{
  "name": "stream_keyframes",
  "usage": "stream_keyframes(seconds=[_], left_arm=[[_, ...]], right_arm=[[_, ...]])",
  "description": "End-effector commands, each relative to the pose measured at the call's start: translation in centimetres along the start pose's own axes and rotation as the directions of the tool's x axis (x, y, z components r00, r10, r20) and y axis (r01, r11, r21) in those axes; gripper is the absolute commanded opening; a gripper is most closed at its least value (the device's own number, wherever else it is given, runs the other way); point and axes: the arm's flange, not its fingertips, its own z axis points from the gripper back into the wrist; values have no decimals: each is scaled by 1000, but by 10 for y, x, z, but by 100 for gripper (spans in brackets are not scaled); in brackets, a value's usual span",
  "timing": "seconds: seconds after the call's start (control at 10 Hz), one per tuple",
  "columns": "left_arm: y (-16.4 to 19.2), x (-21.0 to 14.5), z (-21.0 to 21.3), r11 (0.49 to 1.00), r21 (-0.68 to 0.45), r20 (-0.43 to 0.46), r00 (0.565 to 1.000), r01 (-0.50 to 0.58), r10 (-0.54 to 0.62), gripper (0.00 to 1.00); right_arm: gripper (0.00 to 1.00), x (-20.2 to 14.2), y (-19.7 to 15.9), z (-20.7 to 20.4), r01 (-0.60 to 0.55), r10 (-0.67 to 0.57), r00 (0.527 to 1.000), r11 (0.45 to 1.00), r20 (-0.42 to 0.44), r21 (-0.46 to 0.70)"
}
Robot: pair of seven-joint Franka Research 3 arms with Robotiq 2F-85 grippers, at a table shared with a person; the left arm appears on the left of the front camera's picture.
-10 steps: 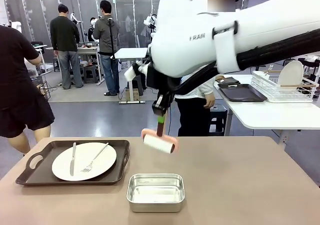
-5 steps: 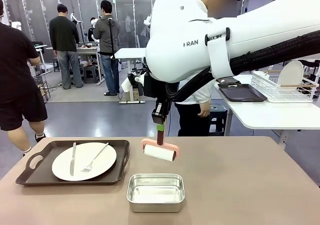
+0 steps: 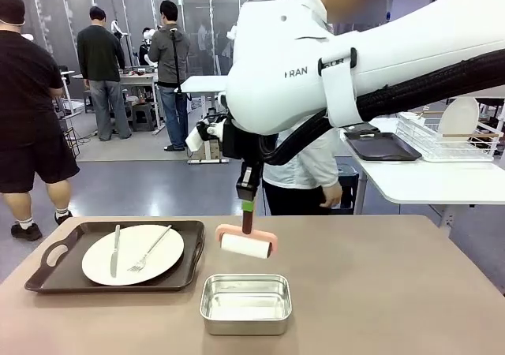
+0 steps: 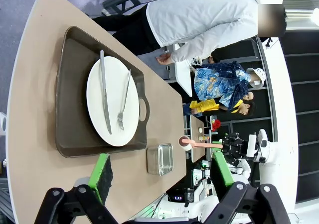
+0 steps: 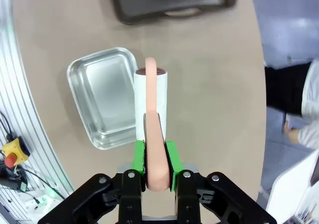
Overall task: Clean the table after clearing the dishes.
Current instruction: Place the Lint Roller back on top of the Airtight Container.
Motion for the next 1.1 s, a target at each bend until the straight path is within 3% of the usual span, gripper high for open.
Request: stream_keyframes(seconds=[0.0, 0.8, 1.0], left_arm=[[-1, -1, 3, 1000, -13, 6, 1000, 2, -2, 100], [-1, -1, 3, 1000, -13, 6, 1000, 2, -2, 100], [-1, -1, 3, 1000, -13, 6, 1000, 2, -2, 100]], right_arm=[[22, 2, 7, -7, -112, 112, 994, 993, 19, 33], [22, 17, -9, -68, -230, 243, 970, 939, -19, 257], [22, 20, -19, -80, -232, 251, 967, 943, -53, 240]])
